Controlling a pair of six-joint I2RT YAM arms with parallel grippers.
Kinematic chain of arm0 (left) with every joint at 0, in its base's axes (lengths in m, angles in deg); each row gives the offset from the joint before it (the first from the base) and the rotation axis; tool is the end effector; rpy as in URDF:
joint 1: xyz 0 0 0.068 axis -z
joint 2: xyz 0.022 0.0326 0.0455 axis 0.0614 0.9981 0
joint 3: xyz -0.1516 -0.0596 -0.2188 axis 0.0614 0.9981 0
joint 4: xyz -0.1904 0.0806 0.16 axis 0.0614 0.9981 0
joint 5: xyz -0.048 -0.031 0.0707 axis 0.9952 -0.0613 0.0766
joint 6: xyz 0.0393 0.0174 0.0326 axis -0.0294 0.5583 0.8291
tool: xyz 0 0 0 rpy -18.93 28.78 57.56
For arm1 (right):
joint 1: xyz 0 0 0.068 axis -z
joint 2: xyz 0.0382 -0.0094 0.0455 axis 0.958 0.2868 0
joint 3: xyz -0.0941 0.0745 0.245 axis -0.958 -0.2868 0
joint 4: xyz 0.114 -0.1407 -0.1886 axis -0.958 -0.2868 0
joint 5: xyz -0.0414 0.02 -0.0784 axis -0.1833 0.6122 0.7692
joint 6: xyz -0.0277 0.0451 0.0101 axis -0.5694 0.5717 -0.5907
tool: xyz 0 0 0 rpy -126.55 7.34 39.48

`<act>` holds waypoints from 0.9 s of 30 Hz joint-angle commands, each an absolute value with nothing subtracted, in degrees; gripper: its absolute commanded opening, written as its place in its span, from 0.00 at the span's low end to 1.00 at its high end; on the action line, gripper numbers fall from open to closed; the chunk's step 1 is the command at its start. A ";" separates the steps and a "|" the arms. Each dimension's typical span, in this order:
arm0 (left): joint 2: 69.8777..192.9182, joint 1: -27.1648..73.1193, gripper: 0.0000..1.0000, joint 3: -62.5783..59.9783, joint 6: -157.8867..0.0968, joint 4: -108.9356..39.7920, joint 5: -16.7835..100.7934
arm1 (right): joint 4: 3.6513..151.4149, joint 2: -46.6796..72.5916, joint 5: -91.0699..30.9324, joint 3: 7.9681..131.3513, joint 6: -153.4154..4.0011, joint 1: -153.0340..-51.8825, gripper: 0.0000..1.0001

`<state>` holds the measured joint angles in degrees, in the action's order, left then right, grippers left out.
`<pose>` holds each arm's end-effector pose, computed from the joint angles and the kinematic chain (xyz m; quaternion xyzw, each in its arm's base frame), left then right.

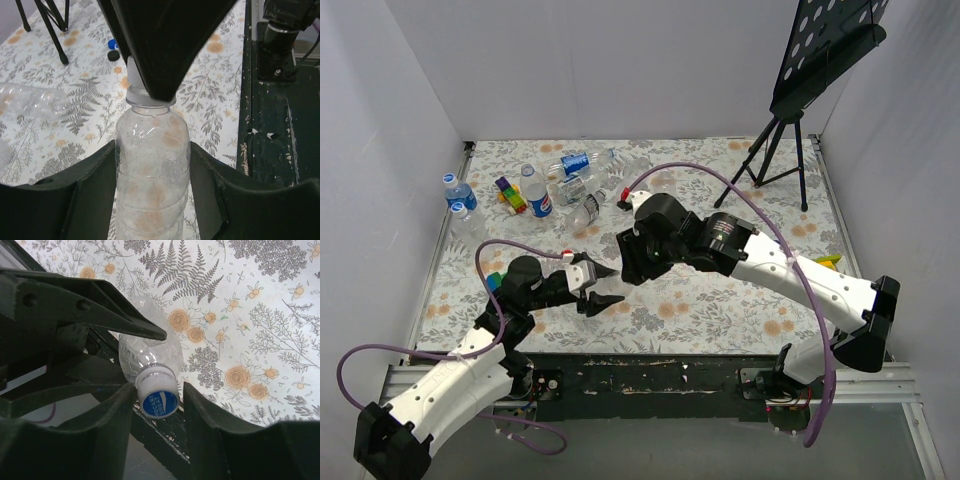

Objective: Screw on the bottle caps
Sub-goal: Screw the bottle cap onto the plastic bottle.

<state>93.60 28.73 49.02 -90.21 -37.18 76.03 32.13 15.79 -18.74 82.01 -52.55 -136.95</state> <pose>0.1237 -0.1064 0.2465 0.2872 0.6989 -0.5212 0.3967 0.1414 0.2799 0.3801 -0.2593 0.8753 0.2740 0.3026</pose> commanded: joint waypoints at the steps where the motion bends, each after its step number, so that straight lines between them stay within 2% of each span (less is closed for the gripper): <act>1: 95.97 29.53 0.00 43.98 -94.38 -40.65 76.28 | 33.75 13.71 -19.70 84.90 -60.14 -136.18 0.57; 7: 99.93 29.44 0.00 42.48 -96.76 -39.67 81.02 | 36.11 5.81 -19.88 84.55 -75.70 -136.00 0.89; 9: 100.90 29.44 0.00 42.22 -97.46 -39.85 82.43 | 37.60 2.47 -20.23 83.77 -79.66 -135.91 0.96; 14: 102.75 29.17 0.00 41.95 -99.74 -41.60 88.31 | 35.95 -1.06 -29.61 83.06 -91.35 -134.42 0.92; 19: 104.68 28.82 0.00 42.48 -103.00 -45.73 95.26 | 35.59 -3.25 -48.15 78.68 -102.24 -129.50 0.85; 24: 105.48 28.73 0.00 43.18 -104.67 -48.72 98.69 | 38.66 -6.77 -52.39 71.91 -110.69 -129.32 0.81; 27: 105.47 28.73 0.00 43.53 -105.11 -49.43 99.22 | 39.01 -7.30 -54.85 69.97 -113.24 -129.32 0.75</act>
<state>105.66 29.16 44.13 -103.70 -46.14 95.65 35.93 -4.97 -47.64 71.45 -105.79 -129.47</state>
